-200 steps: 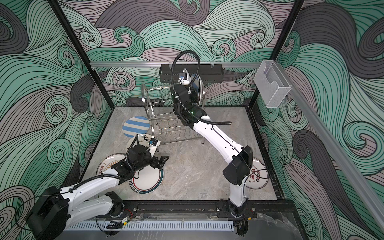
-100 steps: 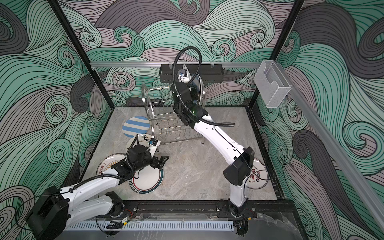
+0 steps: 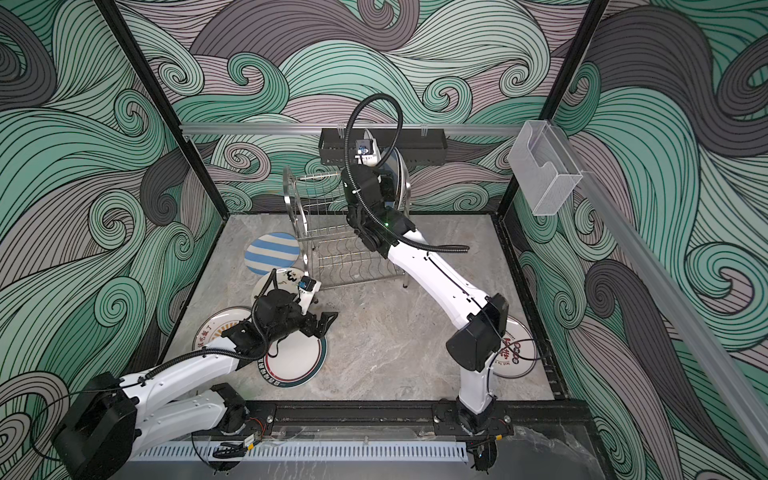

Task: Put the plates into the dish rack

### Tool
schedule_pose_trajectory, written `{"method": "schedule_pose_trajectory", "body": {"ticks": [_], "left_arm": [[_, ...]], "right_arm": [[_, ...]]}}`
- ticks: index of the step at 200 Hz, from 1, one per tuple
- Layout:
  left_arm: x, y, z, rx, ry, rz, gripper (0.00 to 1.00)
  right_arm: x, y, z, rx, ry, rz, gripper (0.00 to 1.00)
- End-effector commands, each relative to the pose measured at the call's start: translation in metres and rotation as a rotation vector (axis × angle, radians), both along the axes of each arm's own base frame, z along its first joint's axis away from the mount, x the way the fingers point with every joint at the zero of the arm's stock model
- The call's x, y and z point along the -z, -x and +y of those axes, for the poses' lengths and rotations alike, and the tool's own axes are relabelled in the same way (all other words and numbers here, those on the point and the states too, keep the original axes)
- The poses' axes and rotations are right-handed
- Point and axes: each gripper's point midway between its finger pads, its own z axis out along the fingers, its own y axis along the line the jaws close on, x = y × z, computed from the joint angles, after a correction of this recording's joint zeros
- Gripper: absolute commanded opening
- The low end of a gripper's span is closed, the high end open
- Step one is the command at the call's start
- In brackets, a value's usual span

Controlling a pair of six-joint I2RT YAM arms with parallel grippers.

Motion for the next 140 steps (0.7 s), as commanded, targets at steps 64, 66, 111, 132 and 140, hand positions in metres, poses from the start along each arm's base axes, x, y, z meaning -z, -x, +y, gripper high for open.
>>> {"method": "schedule_pose_trajectory", "body": {"ticks": [64, 66, 111, 132, 140], "left_arm": [[-0.006, -0.004, 0.002, -0.017, 0.012, -0.018, 0.99], [-0.005, -0.004, 0.002, -0.017, 0.012, -0.018, 0.99], [-0.005, -0.004, 0.002, -0.014, 0.011, -0.015, 0.99], [-0.004, -0.004, 0.002, -0.015, 0.01, -0.014, 0.99], [-0.004, -0.004, 0.002, -0.015, 0.009, -0.014, 0.99]], "right_arm": [[0.018, -0.007, -0.002, -0.001, -0.078, 0.014, 0.0], [0.019, -0.008, -0.002, -0.001, -0.078, 0.015, 0.0], [0.028, -0.009, -0.004, 0.0, -0.078, 0.034, 0.0], [0.029, -0.008, -0.005, -0.001, -0.077, 0.036, 0.02], [0.028, -0.008, -0.005, -0.003, -0.077, 0.035, 0.04]]}}
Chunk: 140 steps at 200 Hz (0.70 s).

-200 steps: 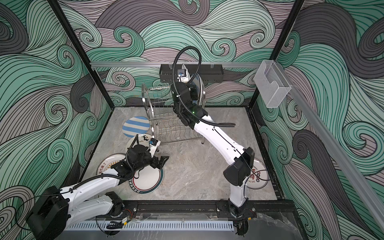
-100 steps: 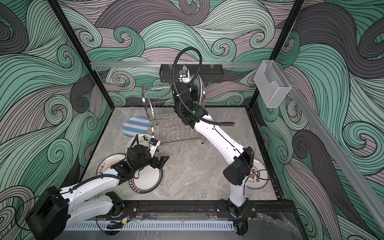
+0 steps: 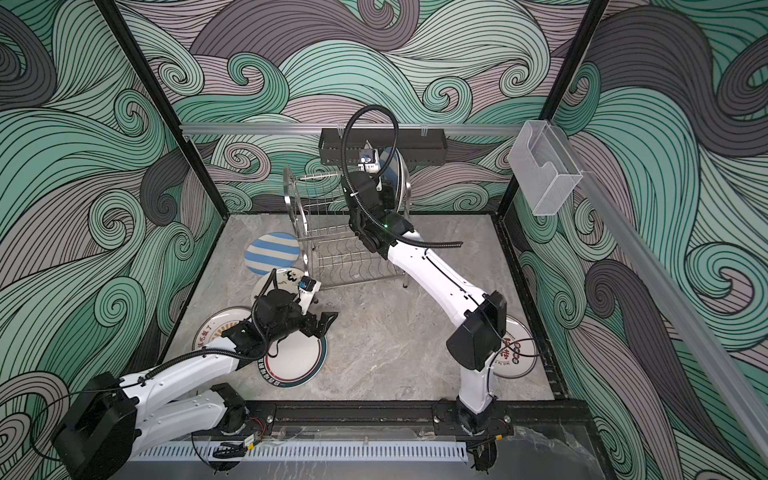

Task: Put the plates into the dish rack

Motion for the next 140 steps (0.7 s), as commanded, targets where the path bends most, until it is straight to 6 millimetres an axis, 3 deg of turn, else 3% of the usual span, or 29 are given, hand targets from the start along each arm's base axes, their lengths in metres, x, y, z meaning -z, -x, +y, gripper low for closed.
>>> {"method": "schedule_pose_trajectory", "body": {"ticks": [1, 140], "left_arm": [[-0.004, -0.004, 0.002, -0.015, 0.01, -0.015, 0.99], [-0.006, -0.003, 0.001, -0.009, 0.014, -0.015, 0.98]], "right_arm": [[-0.008, 0.0, -0.006, 0.01, -0.041, -0.029, 0.05], [-0.038, 0.012, -0.01, -0.038, -0.009, -0.046, 0.33]]}}
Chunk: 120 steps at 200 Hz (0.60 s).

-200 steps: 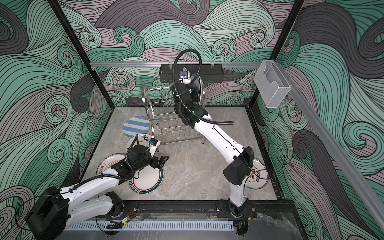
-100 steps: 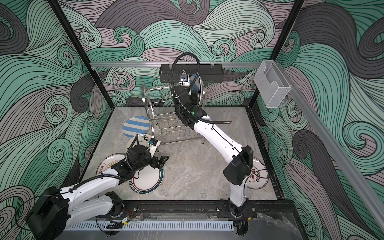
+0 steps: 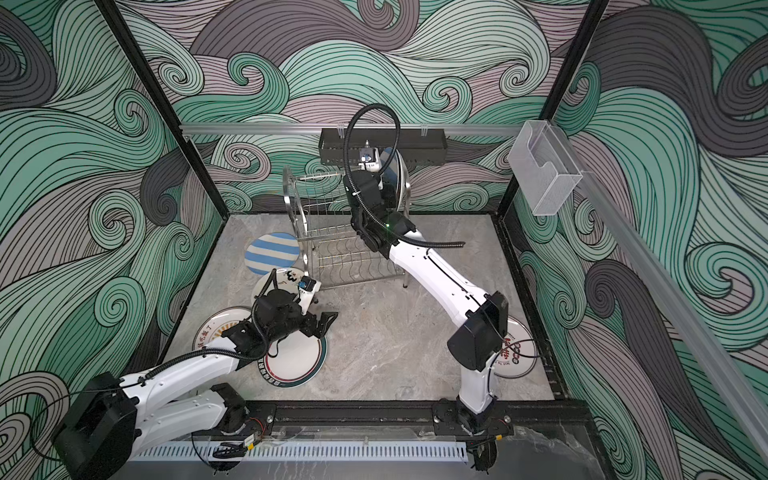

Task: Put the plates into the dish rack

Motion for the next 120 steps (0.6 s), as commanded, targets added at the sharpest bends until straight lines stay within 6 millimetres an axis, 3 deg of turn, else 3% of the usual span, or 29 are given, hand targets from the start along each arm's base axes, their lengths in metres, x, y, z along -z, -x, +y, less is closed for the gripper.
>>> {"method": "schedule_pose_trajectory", "body": {"ticks": [1, 56, 120], "left_arm": [[-0.006, -0.003, 0.001, -0.01, 0.014, -0.015, 0.99], [-0.007, -0.003, 0.001, -0.01, 0.02, -0.017, 0.99], [-0.011, -0.003, 0.004, -0.028, 0.015, -0.01, 0.98]], "right_arm": [[-0.034, 0.012, -0.01, -0.017, -0.029, -0.046, 0.33], [-0.053, 0.029, -0.009, -0.124, -0.007, -0.027, 0.49], [-0.07, 0.091, -0.026, -0.332, -0.066, -0.032, 0.55]]}}
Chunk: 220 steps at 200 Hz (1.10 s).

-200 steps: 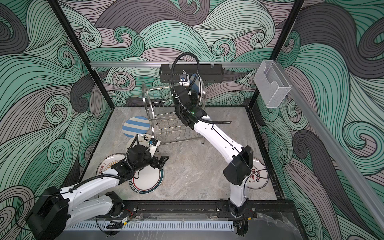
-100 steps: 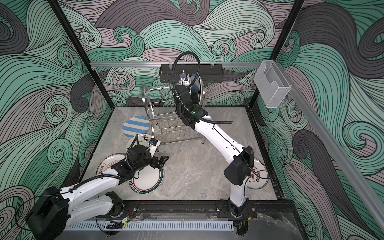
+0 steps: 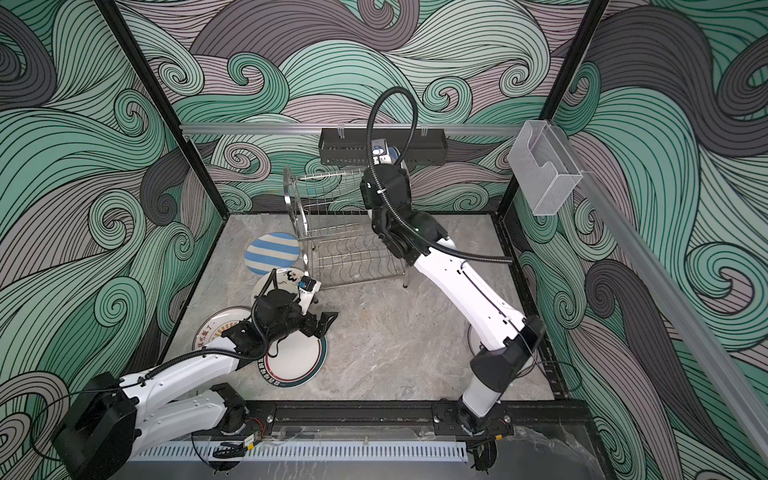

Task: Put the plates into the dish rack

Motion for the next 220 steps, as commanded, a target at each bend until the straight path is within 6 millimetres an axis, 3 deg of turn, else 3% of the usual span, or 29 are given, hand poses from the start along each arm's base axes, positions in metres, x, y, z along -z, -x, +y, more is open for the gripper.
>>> {"method": "schedule_pose_trajectory", "body": {"ticks": [1, 12, 20, 31, 52, 84, 139, 169, 184, 220], "left_arm": [[-0.009, -0.004, 0.003, -0.026, 0.01, -0.008, 0.99], [-0.009, -0.004, 0.003, -0.028, 0.006, 0.0, 0.98], [-0.009, -0.004, 0.003, -0.029, 0.005, 0.002, 0.99], [-0.009, -0.005, 0.004, -0.031, 0.003, 0.005, 0.99], [-0.01, -0.005, 0.003, -0.033, 0.007, 0.008, 0.99], [-0.009, -0.005, 0.003, -0.032, 0.008, 0.012, 0.99], [-0.007, -0.006, 0.0, -0.029, 0.013, 0.022, 0.99], [-0.005, -0.005, -0.001, -0.022, 0.016, 0.032, 0.98], [-0.006, -0.005, -0.002, -0.02, 0.017, 0.03, 0.99], [-0.005, -0.005, -0.002, -0.018, 0.018, 0.036, 0.99]], "right_arm": [[-0.007, 0.025, -0.002, -0.11, -0.036, -0.007, 0.55], [-0.004, 0.038, -0.007, -0.145, -0.045, -0.005, 0.56], [0.001, 0.047, -0.011, -0.164, -0.044, 0.002, 0.65], [0.011, 0.058, -0.021, -0.163, -0.036, 0.021, 0.69], [0.044, 0.074, -0.044, -0.118, -0.002, 0.095, 0.7], [0.122, 0.097, -0.065, -0.102, 0.004, 0.213, 0.72], [0.251, 0.138, -0.127, 0.113, -0.101, 0.485, 0.77], [0.324, 0.153, -0.138, 0.187, -0.22, 0.688, 0.81], [0.344, 0.159, -0.153, 0.271, -0.217, 0.737, 0.82], [0.365, 0.166, -0.177, 0.407, -0.262, 0.773, 0.83]]}}
